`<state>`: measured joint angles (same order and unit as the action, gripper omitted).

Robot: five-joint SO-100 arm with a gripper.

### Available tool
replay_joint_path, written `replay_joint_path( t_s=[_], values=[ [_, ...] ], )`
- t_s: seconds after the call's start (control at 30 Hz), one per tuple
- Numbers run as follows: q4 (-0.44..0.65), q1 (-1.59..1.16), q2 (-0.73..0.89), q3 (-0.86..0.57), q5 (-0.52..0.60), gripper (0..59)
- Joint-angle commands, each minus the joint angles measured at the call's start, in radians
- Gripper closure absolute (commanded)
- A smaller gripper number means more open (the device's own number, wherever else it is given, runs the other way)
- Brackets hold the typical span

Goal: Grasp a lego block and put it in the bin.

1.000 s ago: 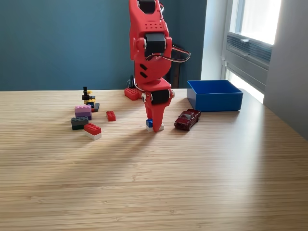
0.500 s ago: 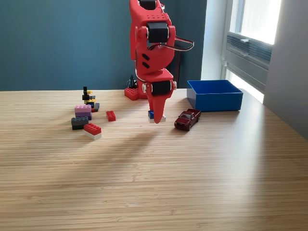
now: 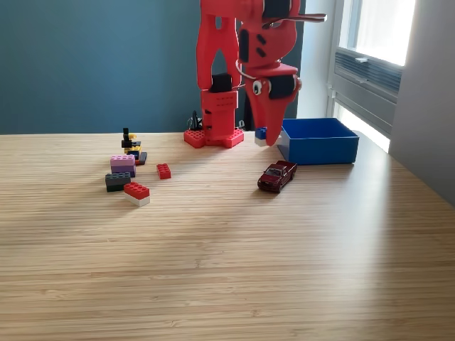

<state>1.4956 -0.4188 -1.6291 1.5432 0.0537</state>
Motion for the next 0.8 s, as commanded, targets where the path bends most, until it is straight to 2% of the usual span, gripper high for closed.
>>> replay_joint_path(
  t_s=[0.03, 0.3, 0.53, 0.77, 0.8],
  values=[
    [0.015, -0.207, -0.146, 0.017, 0.06, 58.6],
    [0.012, -0.546, -0.146, 0.034, 0.189, 58.6],
    [0.005, -0.79, -0.144, 0.029, 0.252, 58.6],
    [-0.011, -0.818, -0.144, 0.055, 0.242, 58.3],
    [-0.011, -0.816, -0.144, 0.061, 0.235, 55.7]
  ],
)
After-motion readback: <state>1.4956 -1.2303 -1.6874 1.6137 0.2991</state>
